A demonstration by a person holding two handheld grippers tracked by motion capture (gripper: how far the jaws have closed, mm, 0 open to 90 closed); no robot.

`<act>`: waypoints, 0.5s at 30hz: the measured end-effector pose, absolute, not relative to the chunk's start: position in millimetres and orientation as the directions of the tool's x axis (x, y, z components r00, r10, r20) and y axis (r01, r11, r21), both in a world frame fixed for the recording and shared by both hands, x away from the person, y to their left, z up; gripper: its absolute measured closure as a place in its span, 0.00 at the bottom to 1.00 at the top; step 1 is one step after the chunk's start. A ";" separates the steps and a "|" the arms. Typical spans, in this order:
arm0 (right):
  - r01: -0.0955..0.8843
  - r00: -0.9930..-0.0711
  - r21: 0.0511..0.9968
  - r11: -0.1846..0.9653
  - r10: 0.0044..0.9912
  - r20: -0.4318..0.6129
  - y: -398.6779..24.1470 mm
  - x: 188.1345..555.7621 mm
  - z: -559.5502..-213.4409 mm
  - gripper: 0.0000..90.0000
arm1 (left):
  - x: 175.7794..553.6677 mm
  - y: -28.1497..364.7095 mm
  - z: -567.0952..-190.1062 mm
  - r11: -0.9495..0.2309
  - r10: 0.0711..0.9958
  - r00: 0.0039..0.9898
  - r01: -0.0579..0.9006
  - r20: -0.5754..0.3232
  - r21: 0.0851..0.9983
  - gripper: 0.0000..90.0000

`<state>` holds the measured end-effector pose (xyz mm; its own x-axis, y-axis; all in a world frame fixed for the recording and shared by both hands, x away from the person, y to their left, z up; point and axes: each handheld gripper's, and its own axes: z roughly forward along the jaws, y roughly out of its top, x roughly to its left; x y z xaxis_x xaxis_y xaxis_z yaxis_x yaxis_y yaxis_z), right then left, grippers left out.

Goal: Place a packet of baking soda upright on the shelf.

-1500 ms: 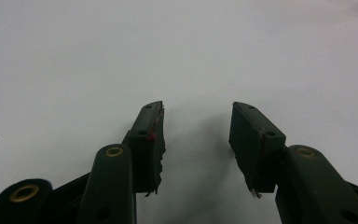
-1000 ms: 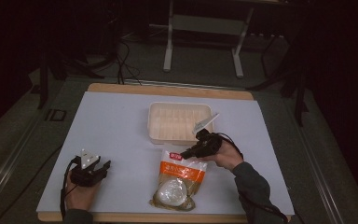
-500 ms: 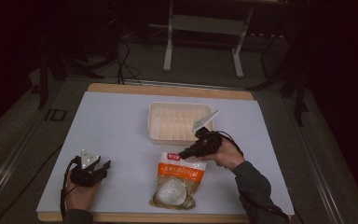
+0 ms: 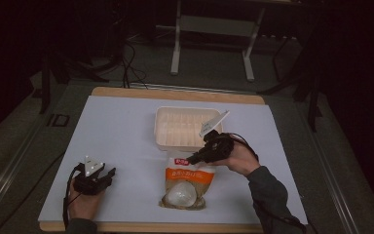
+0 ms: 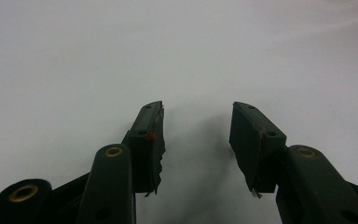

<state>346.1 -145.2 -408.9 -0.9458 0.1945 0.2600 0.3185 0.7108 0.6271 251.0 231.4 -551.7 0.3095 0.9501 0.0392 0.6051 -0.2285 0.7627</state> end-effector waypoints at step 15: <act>0.341 -0.937 0.645 0.684 0.301 0.175 -142.2 336.0 -391.1 1.00 | 251.1 231.4 -551.7 -0.230 0.950 0.310 0.606 0.041 0.761 0.60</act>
<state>336.0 -142.2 -391.1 -0.9373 0.3011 0.1754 0.3405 0.6841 0.6450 251.1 231.4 -551.7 0.3100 0.9499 0.0406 0.6060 -0.2303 0.7614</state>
